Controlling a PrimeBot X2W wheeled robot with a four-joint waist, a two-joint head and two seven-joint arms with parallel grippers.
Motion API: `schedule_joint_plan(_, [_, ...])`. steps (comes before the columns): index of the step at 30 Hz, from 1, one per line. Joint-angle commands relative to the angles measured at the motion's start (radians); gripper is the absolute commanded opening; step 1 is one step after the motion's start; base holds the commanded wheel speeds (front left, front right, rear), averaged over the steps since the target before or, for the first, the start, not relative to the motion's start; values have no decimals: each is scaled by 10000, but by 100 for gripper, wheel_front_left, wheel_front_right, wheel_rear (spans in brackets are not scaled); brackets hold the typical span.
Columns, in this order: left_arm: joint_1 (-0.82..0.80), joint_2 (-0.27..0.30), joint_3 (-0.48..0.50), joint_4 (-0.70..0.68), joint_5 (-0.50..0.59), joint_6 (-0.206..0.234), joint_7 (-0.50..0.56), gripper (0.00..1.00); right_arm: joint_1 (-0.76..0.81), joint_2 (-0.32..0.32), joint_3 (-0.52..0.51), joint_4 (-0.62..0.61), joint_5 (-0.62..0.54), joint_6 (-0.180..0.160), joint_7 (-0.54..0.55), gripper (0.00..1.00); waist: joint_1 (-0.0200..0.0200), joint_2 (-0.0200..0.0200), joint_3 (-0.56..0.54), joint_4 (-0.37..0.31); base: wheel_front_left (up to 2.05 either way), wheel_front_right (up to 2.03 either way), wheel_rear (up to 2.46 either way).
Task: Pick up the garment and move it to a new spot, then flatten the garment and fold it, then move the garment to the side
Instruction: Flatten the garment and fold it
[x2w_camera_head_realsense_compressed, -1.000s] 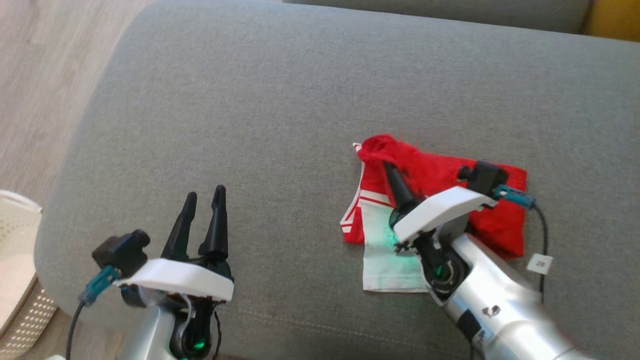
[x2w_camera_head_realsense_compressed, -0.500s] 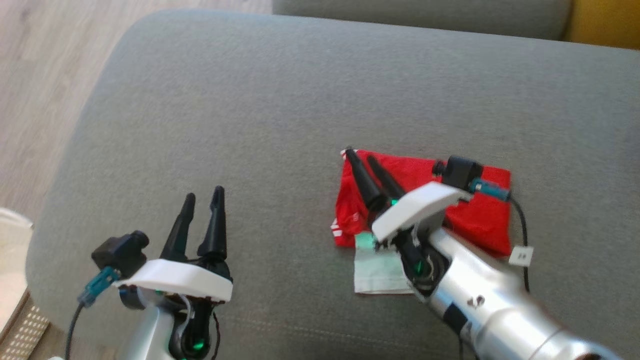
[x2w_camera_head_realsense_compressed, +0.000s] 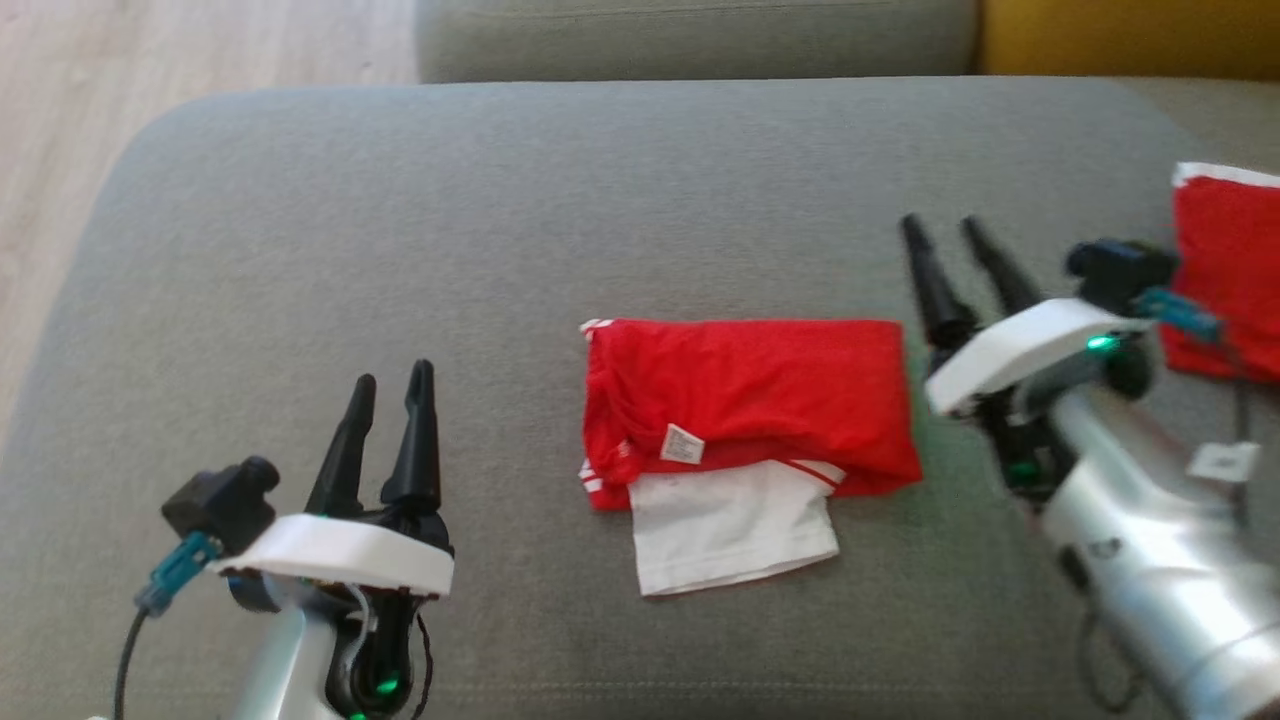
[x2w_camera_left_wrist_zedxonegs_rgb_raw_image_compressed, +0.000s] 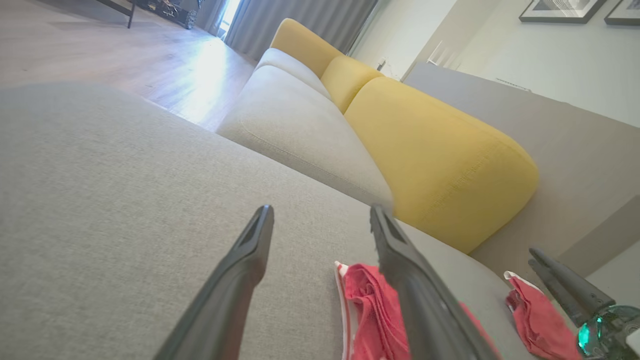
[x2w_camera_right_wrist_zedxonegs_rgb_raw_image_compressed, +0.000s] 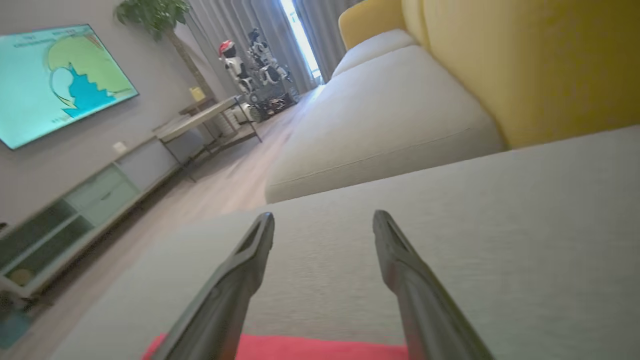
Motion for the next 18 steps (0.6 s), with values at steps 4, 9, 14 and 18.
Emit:
schedule_joint_plan(4, [-228,49,434,-476,-413,-13,-124,100,675,-723,-1151,-862,-1924,-7,-135,100,0,-1,-39,-414,0,0,0])
schedule_joint_plan(9, [-188,49,470,-544,-443,55,-124,100,1992,-773,-2846,-1909,-3421,-7,-136,100,0,-1,-64,-559,0,0,0])
schedule_joint_plan(14, [4,49,478,-535,-616,-10,-124,100,3527,-314,-4588,-3397,-5143,-7,-136,100,0,-1,-48,-569,0,0,0])
schedule_joint_plan(18, [201,49,593,-521,-336,40,-124,100,4523,325,-5547,-4368,-6172,-7,-137,100,0,-1,-25,-533,0,0,0])
